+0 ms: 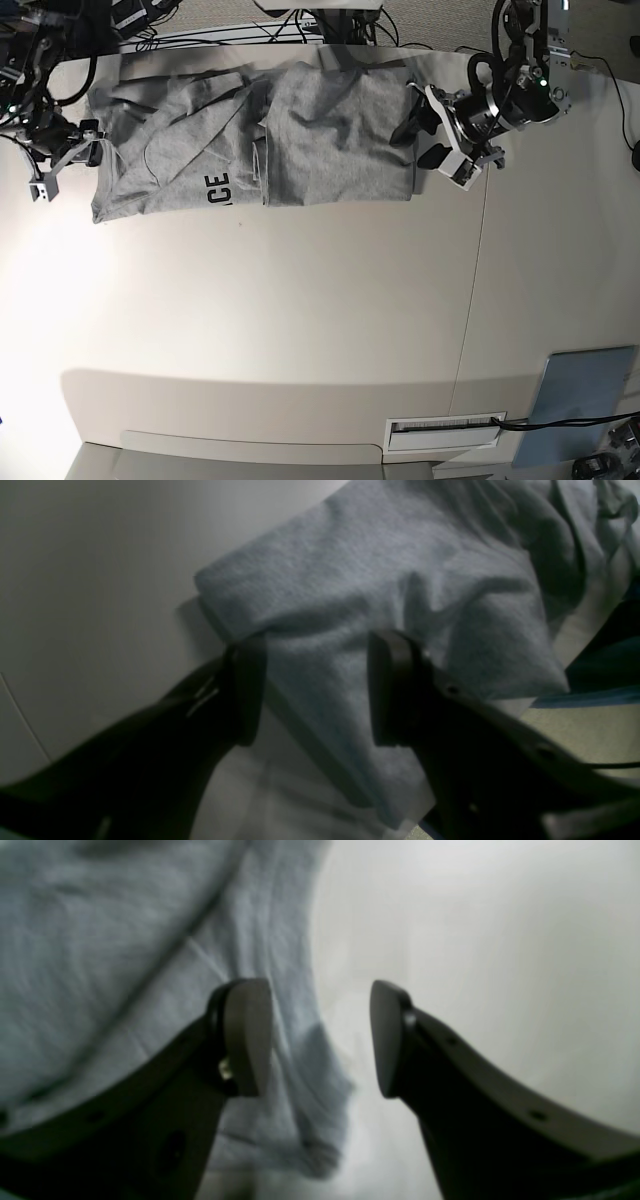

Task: Fold the T-shirt properly
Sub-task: 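Press the folded end flat and lift the left gripper away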

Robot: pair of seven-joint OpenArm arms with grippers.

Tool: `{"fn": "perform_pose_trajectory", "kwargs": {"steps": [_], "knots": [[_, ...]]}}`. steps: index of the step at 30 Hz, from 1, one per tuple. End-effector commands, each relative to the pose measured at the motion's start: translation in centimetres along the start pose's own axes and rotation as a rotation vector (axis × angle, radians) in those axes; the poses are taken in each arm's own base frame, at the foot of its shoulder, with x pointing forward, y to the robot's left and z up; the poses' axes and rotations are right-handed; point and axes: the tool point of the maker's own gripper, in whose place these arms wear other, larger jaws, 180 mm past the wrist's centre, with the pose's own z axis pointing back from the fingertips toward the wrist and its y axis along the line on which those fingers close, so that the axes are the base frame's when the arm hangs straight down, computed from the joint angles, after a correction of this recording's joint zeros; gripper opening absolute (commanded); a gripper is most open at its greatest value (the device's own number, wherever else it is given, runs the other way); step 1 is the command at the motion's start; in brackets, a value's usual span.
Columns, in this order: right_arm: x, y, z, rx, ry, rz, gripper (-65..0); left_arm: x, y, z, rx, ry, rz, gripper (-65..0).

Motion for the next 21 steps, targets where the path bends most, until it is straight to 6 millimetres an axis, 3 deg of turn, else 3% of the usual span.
{"fn": "perform_pose_trajectory", "kwargs": {"steps": [1,6,11,17,21], "knots": [[0.8,-0.5,0.2,0.009,-0.004,-0.005,-33.9,1.0,-0.2,0.3,-0.009,-0.041,-0.01,-34.3],[-0.7,0.3,-1.8,0.142,0.075,-0.098,-33.9,1.0,-0.2,0.3,-0.009,-0.041,-0.01,-34.3],[-2.0,2.5,-1.8,0.284,0.127,-0.121,-33.9,1.1,-0.2,0.3,-0.009,-0.042,-0.009,-34.3],[-1.1,4.5,-1.5,0.386,0.082,-0.162,-33.9,1.1,-0.2,0.3,-0.009,-0.041,-0.01,-34.3],[-1.6,6.1,-2.2,0.426,0.075,-0.191,-33.9,1.1,-0.2,0.3,-0.009,-0.041,-0.01,-34.3]]}}
